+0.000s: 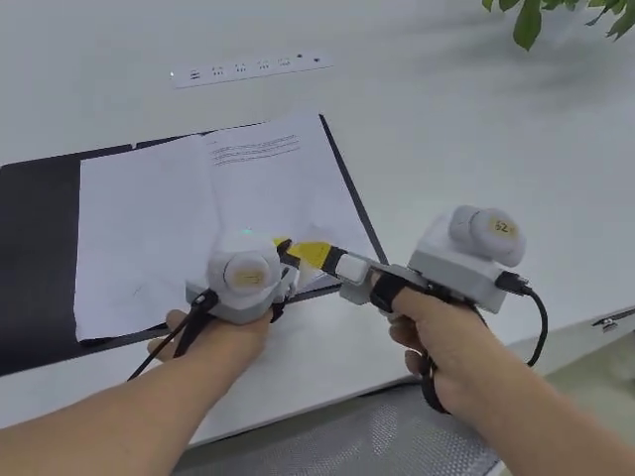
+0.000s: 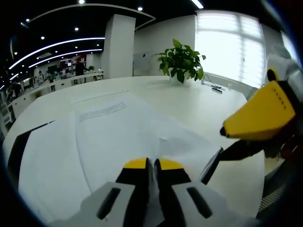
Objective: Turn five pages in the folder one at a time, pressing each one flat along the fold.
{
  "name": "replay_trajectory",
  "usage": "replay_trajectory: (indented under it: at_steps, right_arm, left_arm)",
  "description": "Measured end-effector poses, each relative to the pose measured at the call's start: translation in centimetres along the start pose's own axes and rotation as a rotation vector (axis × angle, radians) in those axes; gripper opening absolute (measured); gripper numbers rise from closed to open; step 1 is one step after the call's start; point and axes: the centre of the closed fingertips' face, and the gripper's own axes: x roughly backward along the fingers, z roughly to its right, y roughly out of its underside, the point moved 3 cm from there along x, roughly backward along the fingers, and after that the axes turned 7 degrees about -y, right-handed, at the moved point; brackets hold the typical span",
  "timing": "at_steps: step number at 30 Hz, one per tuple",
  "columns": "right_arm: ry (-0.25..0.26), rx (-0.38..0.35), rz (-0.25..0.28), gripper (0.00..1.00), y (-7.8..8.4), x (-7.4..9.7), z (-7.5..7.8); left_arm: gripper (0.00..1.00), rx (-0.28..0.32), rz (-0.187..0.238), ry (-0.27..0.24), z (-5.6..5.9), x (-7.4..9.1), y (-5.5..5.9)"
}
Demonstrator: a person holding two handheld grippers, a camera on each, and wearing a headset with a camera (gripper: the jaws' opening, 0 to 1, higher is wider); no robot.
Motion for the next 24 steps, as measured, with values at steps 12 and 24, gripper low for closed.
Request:
replay_trajectory:
  at_steps: [12, 24]
  right_arm:
    - [0.060, -0.038, 0.027, 0.40, -0.7, -1.2, 2.0]
    - [0.175, -0.066, 0.079, 0.00, -1.4, -0.8, 4.5]
  left_arm:
    - [0.05, 0.007, 0.000, 0.000, 0.1, -0.1, -0.1]
    - [0.05, 0.016, -0.007, -0.008, 0.1, -0.2, -0.1]
